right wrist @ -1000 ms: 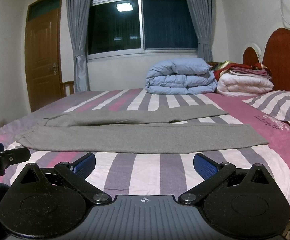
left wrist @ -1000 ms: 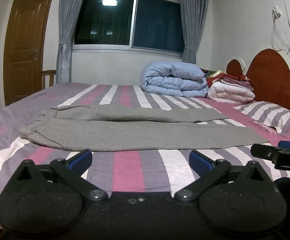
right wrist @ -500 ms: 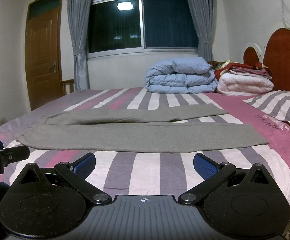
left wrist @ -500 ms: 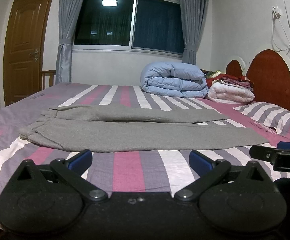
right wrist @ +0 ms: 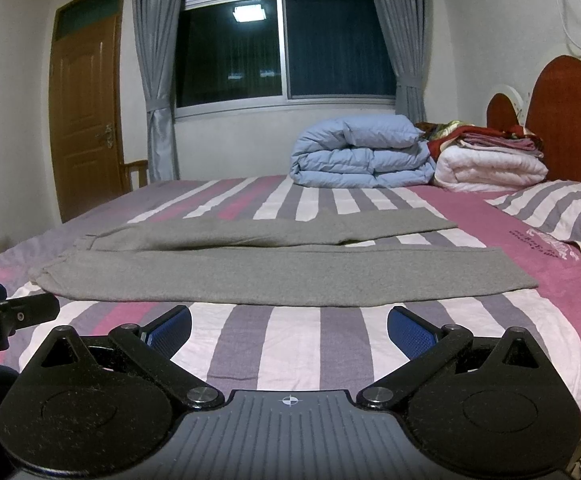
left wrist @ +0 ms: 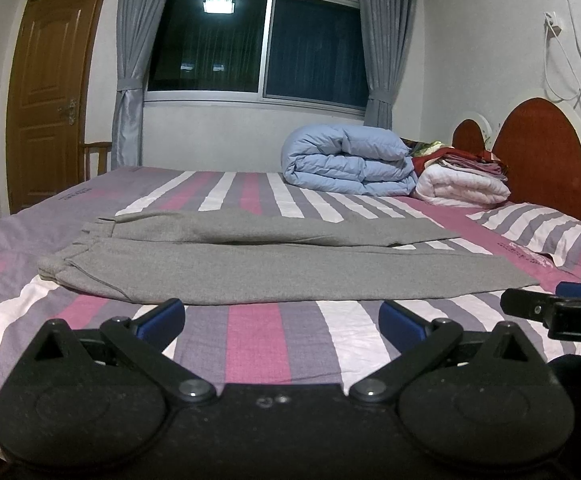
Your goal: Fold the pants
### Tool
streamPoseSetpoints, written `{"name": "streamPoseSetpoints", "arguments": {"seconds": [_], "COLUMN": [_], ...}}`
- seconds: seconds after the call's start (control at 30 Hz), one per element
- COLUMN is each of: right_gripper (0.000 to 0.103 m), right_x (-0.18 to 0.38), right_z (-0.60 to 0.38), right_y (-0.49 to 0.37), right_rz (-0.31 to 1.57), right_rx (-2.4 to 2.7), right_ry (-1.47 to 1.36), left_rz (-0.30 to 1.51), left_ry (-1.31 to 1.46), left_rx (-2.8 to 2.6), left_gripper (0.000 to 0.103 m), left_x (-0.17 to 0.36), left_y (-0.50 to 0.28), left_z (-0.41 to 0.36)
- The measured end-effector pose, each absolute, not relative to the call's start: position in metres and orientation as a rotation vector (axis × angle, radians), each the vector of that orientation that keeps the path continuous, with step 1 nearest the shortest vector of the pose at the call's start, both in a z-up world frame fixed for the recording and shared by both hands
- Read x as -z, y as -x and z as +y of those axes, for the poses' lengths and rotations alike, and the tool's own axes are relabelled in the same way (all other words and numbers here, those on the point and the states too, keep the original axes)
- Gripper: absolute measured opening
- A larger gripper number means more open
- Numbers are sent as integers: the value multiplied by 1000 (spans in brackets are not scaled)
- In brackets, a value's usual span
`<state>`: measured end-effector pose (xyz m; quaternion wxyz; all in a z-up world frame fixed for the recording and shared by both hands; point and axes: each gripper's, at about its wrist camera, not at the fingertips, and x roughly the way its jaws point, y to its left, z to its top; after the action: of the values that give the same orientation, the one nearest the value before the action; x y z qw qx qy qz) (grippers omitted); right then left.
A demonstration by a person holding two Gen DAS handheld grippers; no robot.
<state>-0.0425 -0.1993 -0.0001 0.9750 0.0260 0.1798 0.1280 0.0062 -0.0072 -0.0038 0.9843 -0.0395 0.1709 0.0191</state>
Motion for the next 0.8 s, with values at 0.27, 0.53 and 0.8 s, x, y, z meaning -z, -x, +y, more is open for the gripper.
{"name": "streamPoseSetpoints", "arguments": {"seconds": [0.27, 0.53, 0.8], "right_gripper": [103, 103, 103], "right_x": [-1, -1, 0], "right_z": [-200, -200, -200], "right_y": [43, 43, 43], "right_rz": [363, 363, 363], "right_rx": [-255, -254, -253], "right_ry": [-53, -53, -53], "left_rz": [341, 342, 338], "left_ry": [78, 76, 76], "left_rx": [-41, -41, -42], "left_gripper": [97, 97, 97], "left_x": [4, 4, 5], "left_y": [-6, -5, -6], "left_z": [-8, -9, -8]}}
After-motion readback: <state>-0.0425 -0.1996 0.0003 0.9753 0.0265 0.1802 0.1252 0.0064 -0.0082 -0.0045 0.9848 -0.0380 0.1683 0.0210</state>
